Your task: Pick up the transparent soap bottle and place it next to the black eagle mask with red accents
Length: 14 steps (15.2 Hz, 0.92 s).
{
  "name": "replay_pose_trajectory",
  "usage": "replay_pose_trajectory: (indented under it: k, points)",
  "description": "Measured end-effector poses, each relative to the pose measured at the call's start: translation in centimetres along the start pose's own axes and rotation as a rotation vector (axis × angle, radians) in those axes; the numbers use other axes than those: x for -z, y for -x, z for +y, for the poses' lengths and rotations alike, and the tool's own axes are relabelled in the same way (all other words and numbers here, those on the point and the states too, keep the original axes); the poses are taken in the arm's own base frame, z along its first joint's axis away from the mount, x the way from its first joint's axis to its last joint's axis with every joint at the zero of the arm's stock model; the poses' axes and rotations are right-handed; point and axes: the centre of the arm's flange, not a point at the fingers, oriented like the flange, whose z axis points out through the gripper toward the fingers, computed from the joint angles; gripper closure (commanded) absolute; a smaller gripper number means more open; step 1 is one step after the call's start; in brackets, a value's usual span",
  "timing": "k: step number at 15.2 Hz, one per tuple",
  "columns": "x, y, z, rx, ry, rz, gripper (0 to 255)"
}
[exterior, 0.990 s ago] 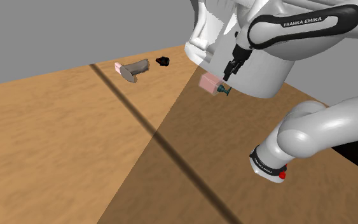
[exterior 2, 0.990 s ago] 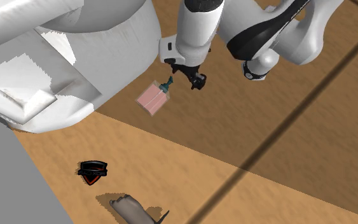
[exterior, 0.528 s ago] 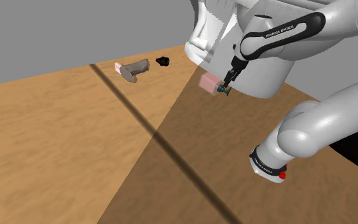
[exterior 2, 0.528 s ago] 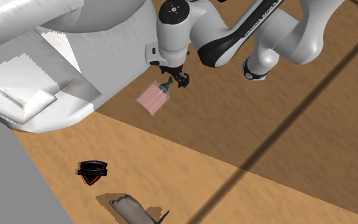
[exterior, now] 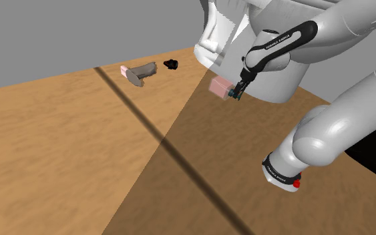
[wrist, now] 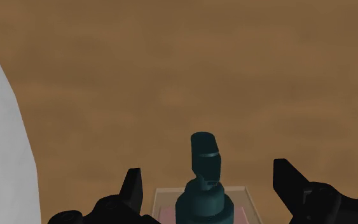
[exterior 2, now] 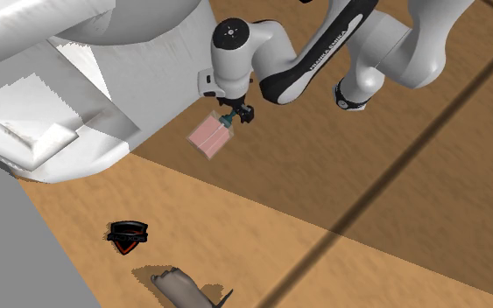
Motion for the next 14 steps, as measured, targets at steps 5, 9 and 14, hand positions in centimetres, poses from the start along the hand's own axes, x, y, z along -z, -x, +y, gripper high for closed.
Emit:
replay_pose_trajectory:
  k: [5, 9, 14]
  points:
    - [-1.28, 0.03, 0.03, 0.000, 0.000, 0.000, 0]
    - [-1.34, 0.03, 0.04, 0.000, 0.001, 0.000, 255]
    - [-1.34, 0.02, 0.04, 0.000, 0.001, 0.001, 255]
